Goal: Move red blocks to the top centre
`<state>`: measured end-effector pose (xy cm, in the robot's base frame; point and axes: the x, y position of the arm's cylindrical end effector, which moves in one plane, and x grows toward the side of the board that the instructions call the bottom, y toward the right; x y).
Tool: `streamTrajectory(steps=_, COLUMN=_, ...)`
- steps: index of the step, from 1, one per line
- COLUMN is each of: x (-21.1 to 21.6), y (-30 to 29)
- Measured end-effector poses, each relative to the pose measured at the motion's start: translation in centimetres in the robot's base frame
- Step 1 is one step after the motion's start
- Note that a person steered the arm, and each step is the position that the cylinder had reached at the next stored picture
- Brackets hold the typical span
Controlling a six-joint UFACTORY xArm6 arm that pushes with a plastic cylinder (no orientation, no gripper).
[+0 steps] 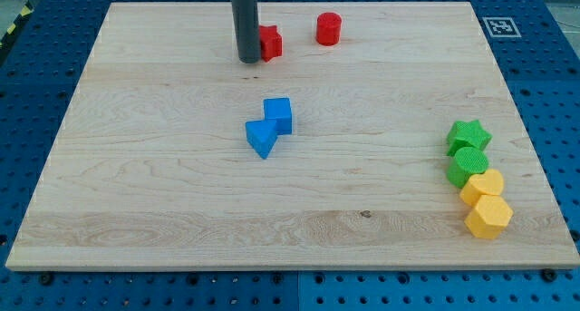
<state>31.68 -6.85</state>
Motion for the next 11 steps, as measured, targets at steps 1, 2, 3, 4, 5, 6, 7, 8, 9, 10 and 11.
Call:
streamTrajectory(steps=1, x=-0.3, y=-0.1)
streamTrajectory(steps=2, x=-0.3, y=-0.1)
streamTrajectory(steps=3, x=-0.9, y=-0.4)
streamTrajectory(steps=4, x=-1.9, y=-0.1)
streamTrajectory(steps=5, x=-2.0, y=1.7)
streamTrajectory(steps=6, x=-2.0, y=3.6)
streamTrajectory(steps=7, x=-2.0, y=6.8)
streamTrajectory(steps=8, x=-1.0, y=8.7)
streamTrajectory(steps=9, x=1.7, y=9.9)
streamTrajectory(steps=10, x=2.3, y=14.5)
streamTrajectory(steps=11, x=2.0, y=17.6)
